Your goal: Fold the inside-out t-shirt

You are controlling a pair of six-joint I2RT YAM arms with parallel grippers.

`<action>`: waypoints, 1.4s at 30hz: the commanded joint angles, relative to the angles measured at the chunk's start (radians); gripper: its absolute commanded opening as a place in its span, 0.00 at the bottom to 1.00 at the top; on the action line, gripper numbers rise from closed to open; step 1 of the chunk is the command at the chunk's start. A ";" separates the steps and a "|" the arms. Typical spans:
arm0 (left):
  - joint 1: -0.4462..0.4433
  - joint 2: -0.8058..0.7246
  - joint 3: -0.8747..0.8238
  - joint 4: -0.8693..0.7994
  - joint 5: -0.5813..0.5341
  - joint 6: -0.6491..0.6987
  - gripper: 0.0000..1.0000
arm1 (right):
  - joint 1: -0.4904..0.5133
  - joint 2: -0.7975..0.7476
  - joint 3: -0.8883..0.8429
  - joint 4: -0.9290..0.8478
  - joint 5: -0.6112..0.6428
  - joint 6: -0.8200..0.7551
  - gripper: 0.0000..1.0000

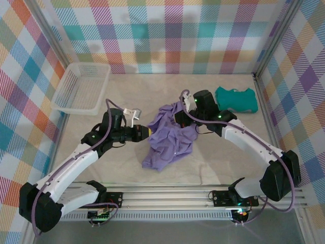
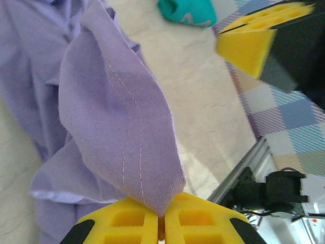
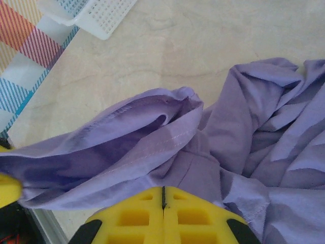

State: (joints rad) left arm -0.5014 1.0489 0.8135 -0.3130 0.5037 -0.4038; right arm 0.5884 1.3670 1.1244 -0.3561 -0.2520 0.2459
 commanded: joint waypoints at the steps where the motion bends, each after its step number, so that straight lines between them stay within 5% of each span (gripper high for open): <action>1: -0.006 -0.004 -0.026 -0.046 -0.044 0.008 0.05 | -0.004 0.027 -0.008 0.032 -0.056 0.003 0.00; 10: -0.006 -0.082 -0.076 -0.008 -0.030 0.024 0.00 | 0.002 0.163 0.061 0.052 -0.064 -0.130 0.37; 19: -0.007 -0.081 -0.070 -0.020 -0.028 0.035 0.00 | 0.022 0.449 0.262 0.079 -0.243 -0.086 0.59; 21: -0.006 -0.082 -0.070 -0.023 -0.031 0.038 0.00 | 0.028 0.508 0.308 0.070 -0.261 -0.077 0.56; 25: -0.006 -0.088 -0.069 -0.029 -0.044 0.039 0.00 | 0.025 0.525 0.314 0.117 -0.268 -0.054 0.19; 28: -0.006 -0.092 -0.063 -0.027 -0.082 0.035 0.00 | -0.008 0.425 0.255 0.171 -0.247 -0.043 0.00; 32: -0.006 -0.081 -0.024 0.024 -0.136 0.003 0.00 | -0.079 0.141 0.050 0.216 -0.146 -0.035 0.00; 37: -0.020 0.081 0.067 0.171 0.027 -0.011 0.00 | -0.085 -0.250 -0.244 0.123 -0.017 -0.039 0.03; 42: -0.103 0.240 0.116 0.175 0.064 0.045 0.00 | -0.083 -0.519 -0.493 0.105 0.125 0.060 0.10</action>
State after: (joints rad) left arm -0.5697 1.2446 0.9134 -0.1593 0.5110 -0.3943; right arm 0.5060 0.8841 0.7357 -0.2035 -0.2531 0.2382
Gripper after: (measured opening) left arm 0.048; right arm 0.090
